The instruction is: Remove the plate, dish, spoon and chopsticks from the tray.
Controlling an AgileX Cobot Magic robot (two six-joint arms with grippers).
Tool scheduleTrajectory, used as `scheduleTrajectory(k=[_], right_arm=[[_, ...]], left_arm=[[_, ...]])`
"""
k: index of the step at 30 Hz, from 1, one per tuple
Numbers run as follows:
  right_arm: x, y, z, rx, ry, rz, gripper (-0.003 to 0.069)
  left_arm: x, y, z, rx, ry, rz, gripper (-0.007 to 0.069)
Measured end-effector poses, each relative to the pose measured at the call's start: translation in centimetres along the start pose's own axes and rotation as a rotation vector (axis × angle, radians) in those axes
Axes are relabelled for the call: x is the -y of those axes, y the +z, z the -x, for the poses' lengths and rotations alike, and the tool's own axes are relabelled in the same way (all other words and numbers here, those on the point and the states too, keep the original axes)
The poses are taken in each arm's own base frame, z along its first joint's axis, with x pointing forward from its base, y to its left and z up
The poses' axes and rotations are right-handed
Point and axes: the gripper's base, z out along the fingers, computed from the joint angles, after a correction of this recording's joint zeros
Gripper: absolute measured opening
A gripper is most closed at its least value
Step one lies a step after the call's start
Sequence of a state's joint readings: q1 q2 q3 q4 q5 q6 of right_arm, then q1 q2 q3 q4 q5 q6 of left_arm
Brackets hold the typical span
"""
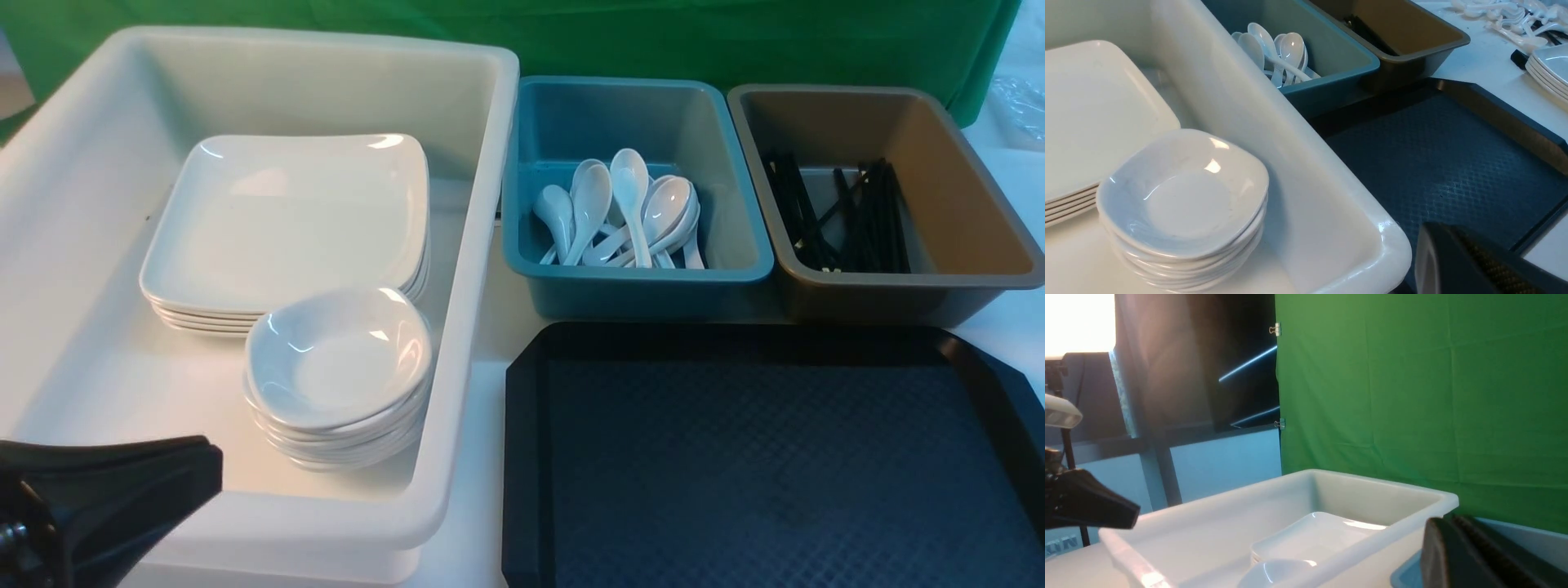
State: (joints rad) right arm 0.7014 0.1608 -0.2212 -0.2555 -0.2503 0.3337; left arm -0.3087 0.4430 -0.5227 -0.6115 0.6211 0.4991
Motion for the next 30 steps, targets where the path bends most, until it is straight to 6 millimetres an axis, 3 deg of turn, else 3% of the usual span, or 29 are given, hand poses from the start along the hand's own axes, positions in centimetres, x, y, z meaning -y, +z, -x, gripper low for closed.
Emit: scheduleTrajectory(k=[30], right_arm=[[-0.03, -0.13, -0.01, 0.013, 0.013, 0.004, 0.0090]], left_arm=[[-0.88, 0.04, 0.39, 0.066, 0.063, 0.094, 0.0002]])
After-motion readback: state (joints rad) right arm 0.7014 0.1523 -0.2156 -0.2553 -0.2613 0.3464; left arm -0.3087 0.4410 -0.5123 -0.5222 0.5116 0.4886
